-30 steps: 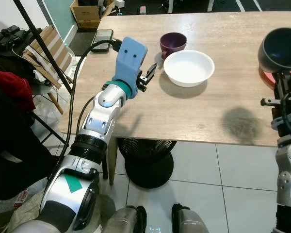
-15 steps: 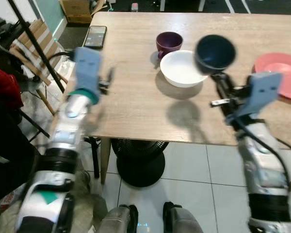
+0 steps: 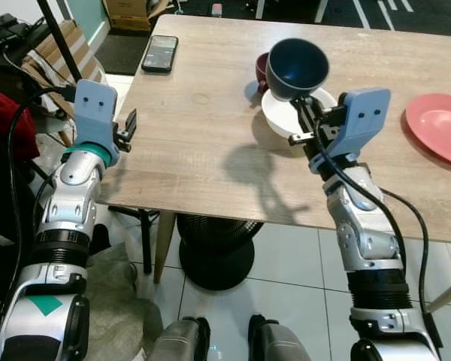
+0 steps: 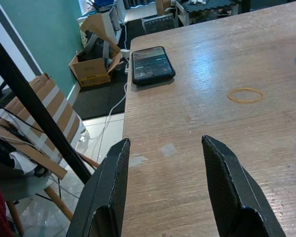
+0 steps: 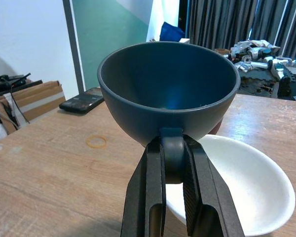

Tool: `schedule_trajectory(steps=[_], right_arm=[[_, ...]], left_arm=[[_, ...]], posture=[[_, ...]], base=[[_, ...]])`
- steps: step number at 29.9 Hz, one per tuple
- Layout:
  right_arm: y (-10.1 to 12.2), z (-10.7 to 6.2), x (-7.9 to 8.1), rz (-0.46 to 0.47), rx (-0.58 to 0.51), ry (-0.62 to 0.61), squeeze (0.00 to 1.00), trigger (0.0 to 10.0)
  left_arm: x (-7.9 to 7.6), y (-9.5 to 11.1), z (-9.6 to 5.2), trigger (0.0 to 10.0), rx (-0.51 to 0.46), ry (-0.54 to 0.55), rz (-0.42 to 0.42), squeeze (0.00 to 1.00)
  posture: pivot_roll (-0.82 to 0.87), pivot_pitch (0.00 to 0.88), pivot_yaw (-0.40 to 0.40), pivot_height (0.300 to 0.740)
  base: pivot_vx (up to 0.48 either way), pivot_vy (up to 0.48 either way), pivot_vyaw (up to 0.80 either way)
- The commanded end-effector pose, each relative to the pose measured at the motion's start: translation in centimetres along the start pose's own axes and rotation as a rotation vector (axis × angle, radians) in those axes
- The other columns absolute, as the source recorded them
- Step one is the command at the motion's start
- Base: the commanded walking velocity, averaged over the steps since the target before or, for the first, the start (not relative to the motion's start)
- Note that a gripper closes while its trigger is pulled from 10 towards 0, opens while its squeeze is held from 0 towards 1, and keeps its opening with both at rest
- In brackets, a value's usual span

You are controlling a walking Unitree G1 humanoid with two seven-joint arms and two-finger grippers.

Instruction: Setting the table

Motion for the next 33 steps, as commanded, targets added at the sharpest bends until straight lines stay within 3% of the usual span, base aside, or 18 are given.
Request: schedule_trajectory(steps=[1,13,20,25,28,33], right_arm=[[0.0,0.2,0.0,0.001,-0.009,0.009,0.0,10.0],[0.1,-0.1,-1.0,0.012,-0.033,-0.053,0.0,10.0],[0.6,-0.9,-1.3,-0.019,-0.054,-0.085,0.0,10.0],[0.7,-1.1,-1.4,-0.027,-0.058,-0.092,0.0,10.0],[1.1,-2.2,-3.2,-0.053,-0.067,-0.148,0.0,10.0],[1.5,-2.7,-4.3,-0.065,-0.074,-0.173,0.0,10.0]], left_arm=[[0.5,0.3,-0.2,10.0,-0.017,0.025,0.002,0.0],[-0.4,0.9,0.2,10.0,-0.027,0.033,-0.042,0.0],[-1.9,0.9,0.6,10.0,-0.022,-0.051,-0.053,0.0],[-2.1,1.0,0.8,10.0,-0.027,-0.067,-0.05,0.0],[-3.1,2.0,1.3,10.0,-0.058,-0.098,-0.042,0.0],[-3.4,2.5,1.5,10.0,-0.072,-0.097,-0.044,0.0]], posture=[[0.05,0.065,0.014,0.74],[0.06,0.061,0.025,0.74],[0.01,0.058,0.064,0.74],[0.01,0.058,0.064,0.74],[-0.01,0.054,0.088,0.74],[-0.01,0.052,0.076,0.74]], base=[[0.0,0.0,0.0],[0.0,0.0,0.0],[0.0,0.0,0.0],[0.0,0.0,0.0],[0.0,0.0,0.0],[0.0,0.0,0.0]])
Point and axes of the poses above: a point about 5 cm out from each wrist's last joint towards the gripper, its own z axis pointing out of the wrist towards the gripper, its own y axis along the axis of the wrist's last joint, x = y × z, the point moved 3 cm from there along z, pointing out of the wrist towards the gripper, and after that the axes turned 12 degrees about z, right-handed, at the moved point
